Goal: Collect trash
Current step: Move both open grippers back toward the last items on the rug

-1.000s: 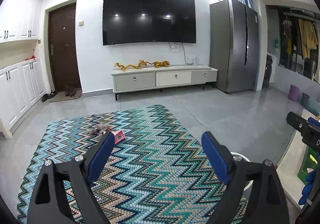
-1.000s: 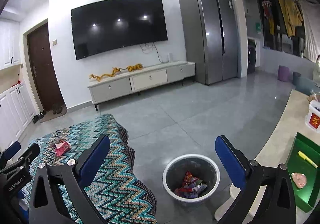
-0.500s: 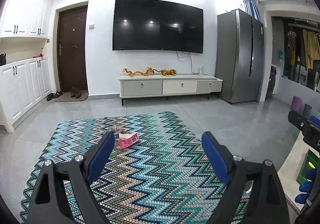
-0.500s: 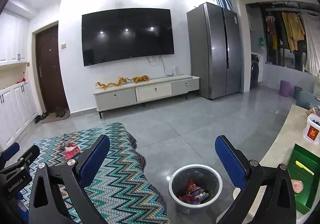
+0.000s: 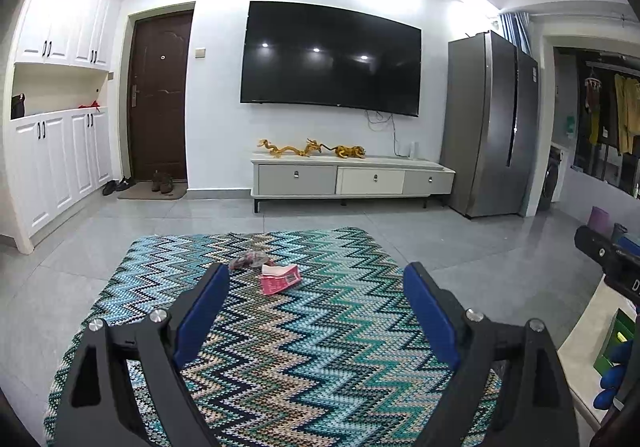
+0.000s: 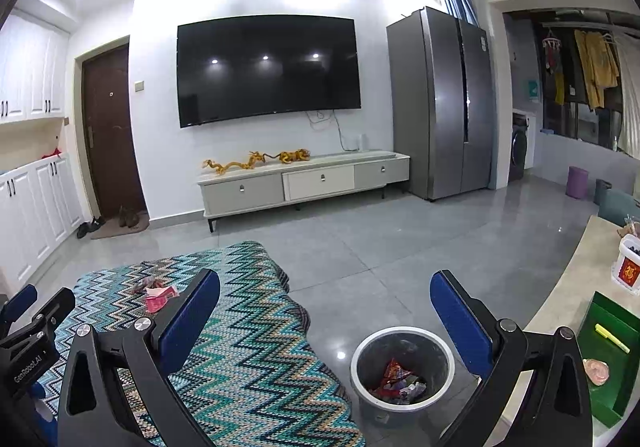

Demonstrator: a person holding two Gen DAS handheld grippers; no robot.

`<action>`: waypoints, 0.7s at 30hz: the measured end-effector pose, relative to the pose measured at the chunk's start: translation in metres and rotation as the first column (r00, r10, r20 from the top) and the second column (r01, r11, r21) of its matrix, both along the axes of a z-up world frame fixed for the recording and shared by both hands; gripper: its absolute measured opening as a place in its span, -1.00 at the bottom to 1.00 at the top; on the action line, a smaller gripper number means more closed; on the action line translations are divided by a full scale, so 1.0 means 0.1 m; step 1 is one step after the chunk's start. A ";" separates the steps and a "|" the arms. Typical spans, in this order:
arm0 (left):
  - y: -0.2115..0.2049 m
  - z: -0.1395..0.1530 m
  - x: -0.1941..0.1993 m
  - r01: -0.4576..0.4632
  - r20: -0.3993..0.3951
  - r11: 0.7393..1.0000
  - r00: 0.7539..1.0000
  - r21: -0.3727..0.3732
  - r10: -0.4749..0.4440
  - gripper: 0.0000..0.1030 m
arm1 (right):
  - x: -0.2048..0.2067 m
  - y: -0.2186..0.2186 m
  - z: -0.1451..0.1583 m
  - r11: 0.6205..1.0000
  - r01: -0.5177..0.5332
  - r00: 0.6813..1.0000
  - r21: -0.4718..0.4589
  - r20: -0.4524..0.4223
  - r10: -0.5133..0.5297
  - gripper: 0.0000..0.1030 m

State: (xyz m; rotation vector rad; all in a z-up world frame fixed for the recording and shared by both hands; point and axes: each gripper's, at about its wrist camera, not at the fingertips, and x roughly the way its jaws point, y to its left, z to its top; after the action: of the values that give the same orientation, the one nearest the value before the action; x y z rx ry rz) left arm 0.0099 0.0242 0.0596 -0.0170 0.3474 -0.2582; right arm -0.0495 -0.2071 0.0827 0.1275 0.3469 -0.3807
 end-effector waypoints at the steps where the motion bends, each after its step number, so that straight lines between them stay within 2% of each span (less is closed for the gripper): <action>1: 0.03 0.00 -0.01 -0.003 0.002 1.000 1.000 -0.004 0.003 0.72 | 0.01 0.03 0.01 1.000 -0.005 1.000 -0.002 -0.001 0.005 1.00; 13: 0.28 0.05 -0.03 -0.026 0.015 0.998 1.000 -0.051 0.027 0.71 | 0.01 0.29 0.09 0.998 -0.053 0.998 -0.033 0.022 0.054 1.00; 21: 0.38 0.02 0.03 -0.038 0.003 0.998 0.999 -0.049 0.038 0.71 | 0.08 0.37 0.07 0.997 -0.078 0.997 -0.028 0.016 0.079 1.00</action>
State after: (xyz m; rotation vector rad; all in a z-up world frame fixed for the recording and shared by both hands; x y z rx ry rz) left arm 0.0129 0.0624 0.0615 -0.0717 0.3365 -0.2288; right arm -0.0417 -0.1705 0.0900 0.0898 0.3285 -0.3066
